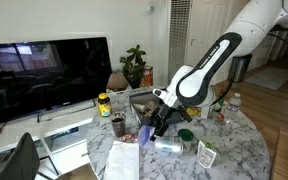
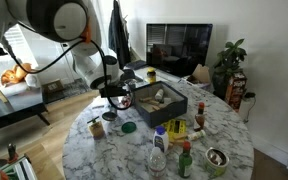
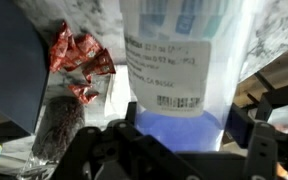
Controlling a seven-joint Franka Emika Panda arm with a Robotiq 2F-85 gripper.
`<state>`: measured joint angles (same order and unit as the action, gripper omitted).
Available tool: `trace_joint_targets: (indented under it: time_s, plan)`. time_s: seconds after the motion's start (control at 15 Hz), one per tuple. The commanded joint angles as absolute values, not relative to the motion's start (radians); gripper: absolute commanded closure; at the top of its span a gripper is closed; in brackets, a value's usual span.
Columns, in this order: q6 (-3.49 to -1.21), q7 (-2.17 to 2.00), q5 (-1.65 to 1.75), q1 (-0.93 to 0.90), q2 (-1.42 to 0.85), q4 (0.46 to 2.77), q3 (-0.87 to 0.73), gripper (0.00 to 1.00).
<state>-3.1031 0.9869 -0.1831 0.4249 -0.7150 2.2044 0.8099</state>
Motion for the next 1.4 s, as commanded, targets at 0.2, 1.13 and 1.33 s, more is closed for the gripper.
trace_joint_targets:
  time_s: [0.2,1.13,1.33]
  plan:
    - [-3.115,0.964,0.043,0.617,-0.851,2.272,0.899,0.40]
    - [-3.323,0.927,0.309,0.717,-1.143,2.262,1.011,0.40]
    - [-3.387,0.899,0.402,0.677,-1.191,2.229,0.981,0.40]
